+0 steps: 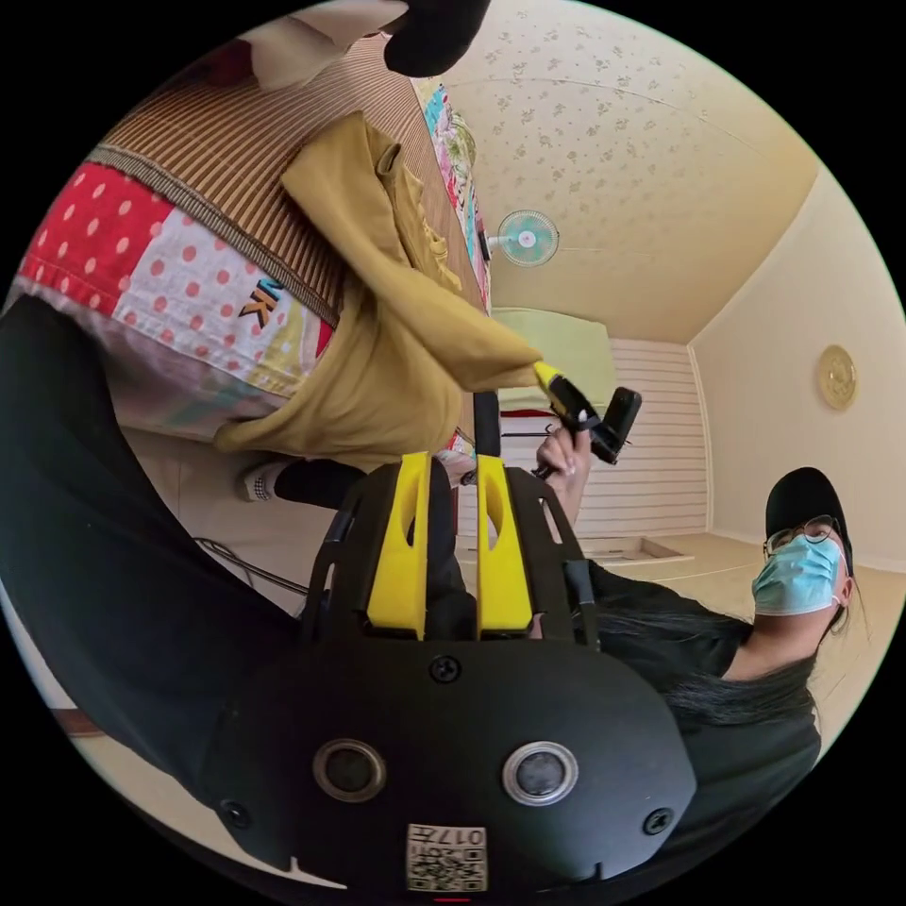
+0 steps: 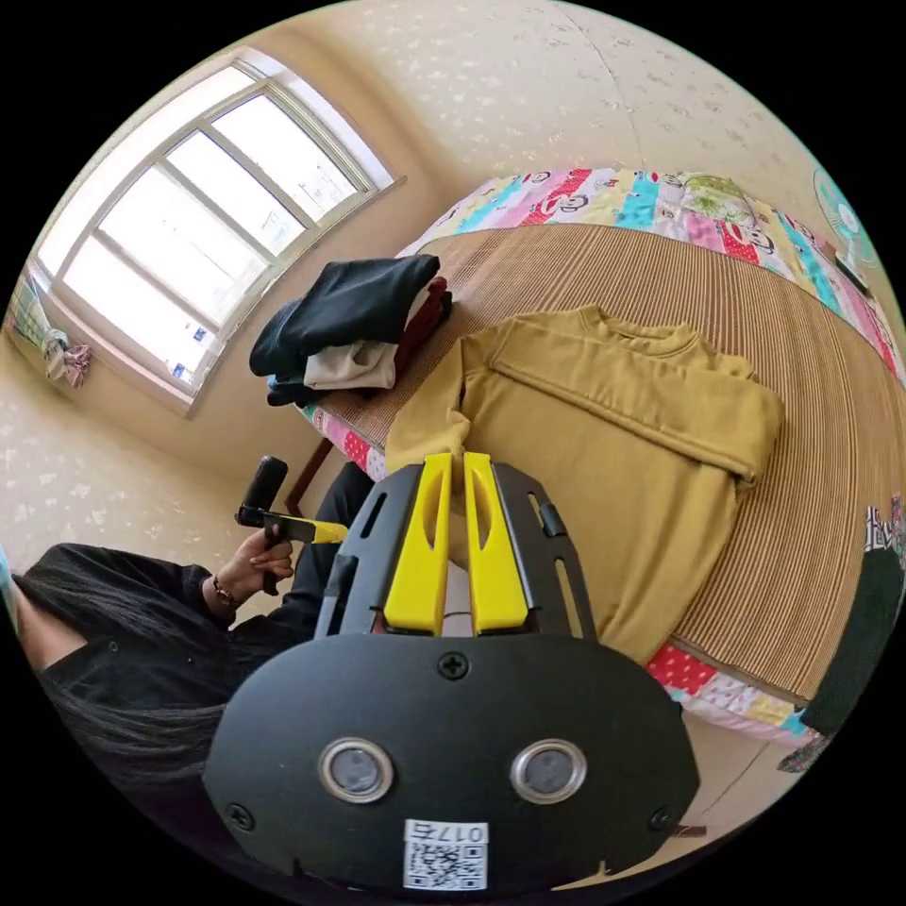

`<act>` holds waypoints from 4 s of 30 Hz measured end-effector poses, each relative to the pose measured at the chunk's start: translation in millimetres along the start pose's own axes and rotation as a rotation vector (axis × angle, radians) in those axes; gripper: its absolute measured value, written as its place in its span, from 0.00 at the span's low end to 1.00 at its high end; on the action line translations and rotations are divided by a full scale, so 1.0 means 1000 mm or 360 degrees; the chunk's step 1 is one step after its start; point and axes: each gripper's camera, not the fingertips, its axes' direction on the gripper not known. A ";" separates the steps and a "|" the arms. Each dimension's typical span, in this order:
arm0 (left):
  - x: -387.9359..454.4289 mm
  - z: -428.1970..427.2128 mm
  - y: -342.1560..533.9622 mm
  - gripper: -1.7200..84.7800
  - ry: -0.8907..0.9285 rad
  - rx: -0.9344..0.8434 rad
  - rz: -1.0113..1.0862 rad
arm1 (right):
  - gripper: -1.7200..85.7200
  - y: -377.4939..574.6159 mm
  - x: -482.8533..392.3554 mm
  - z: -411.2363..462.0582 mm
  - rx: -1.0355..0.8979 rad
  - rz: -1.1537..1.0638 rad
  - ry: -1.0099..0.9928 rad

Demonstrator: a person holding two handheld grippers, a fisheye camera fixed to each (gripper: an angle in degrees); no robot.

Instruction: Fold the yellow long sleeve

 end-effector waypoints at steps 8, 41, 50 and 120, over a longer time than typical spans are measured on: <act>-0.002 0.024 0.015 0.12 0.0024 -0.0010 -0.0052 | 0.07 -0.138 0.101 -0.071 0.0008 0.0257 0.0389; 0.034 0.273 -0.213 0.05 -0.1256 -0.0062 0.0465 | 0.03 -0.058 0.198 0.141 0.0010 0.0553 0.0555; 0.095 0.182 -0.172 0.13 -0.1133 0.0427 0.0760 | 0.12 0.002 0.133 0.022 0.0572 0.0534 0.0481; -0.065 0.095 -0.037 0.21 -0.0567 0.0248 -0.0075 | 0.08 0.095 0.013 -0.054 0.0173 0.0654 0.0652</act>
